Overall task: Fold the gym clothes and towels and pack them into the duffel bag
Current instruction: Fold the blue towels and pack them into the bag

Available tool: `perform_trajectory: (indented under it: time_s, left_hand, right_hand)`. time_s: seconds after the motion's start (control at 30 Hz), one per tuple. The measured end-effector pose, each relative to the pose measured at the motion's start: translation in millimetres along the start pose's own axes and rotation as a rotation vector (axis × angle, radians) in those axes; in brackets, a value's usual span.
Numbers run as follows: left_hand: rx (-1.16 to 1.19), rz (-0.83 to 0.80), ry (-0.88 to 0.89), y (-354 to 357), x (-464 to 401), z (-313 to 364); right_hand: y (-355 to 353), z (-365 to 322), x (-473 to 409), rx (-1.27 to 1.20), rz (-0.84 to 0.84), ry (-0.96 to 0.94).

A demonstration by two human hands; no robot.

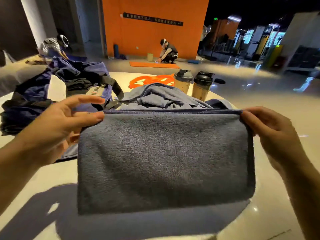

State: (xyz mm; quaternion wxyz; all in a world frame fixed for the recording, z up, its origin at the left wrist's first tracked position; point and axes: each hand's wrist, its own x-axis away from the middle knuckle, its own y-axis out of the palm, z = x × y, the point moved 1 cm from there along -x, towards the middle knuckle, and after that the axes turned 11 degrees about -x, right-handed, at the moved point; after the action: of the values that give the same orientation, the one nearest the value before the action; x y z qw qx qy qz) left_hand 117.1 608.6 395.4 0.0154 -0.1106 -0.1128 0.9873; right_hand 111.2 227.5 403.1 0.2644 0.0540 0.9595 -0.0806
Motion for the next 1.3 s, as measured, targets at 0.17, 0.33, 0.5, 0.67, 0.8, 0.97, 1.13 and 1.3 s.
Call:
perform_trajectory:
  time_s: [0.17, 0.33, 0.5, 0.67, 0.8, 0.97, 1.13, 1.3]
  left_hand:
    - [-0.019, -0.095, -0.456, 17, -1, -48]
    - [-0.106, -0.169, -0.513, 11, 7, -66]
    - [-0.511, -0.446, -0.244, -1, 29, -70]
    - [-0.258, -0.407, -0.233, 9, 43, -74]
    - [0.072, -0.315, -0.373, 9, 48, -81]
    - [0.255, -0.212, -0.221, 0, 37, -50]
    - [0.294, -0.235, -0.171, 26, 25, -30]
    - [0.209, -0.358, -0.236, 61, 10, -19]
  right_hand:
    - [25, 57, -8, 0.329, -0.166, 0.342]
    - [45, 94, 2, 0.778, -0.198, 0.358]
    - [78, 64, 25, 0.778, -0.464, 0.155]
    - [118, 65, 56, 0.804, -0.869, 0.123]
    - [130, 69, 58, 0.872, -0.935, 0.155]
    - [167, 58, 61, 0.85, -0.976, 0.113]
    - [181, 50, 51, 0.598, -0.781, 0.048]
    - [120, 44, 39, 0.099, -0.326, 0.309]
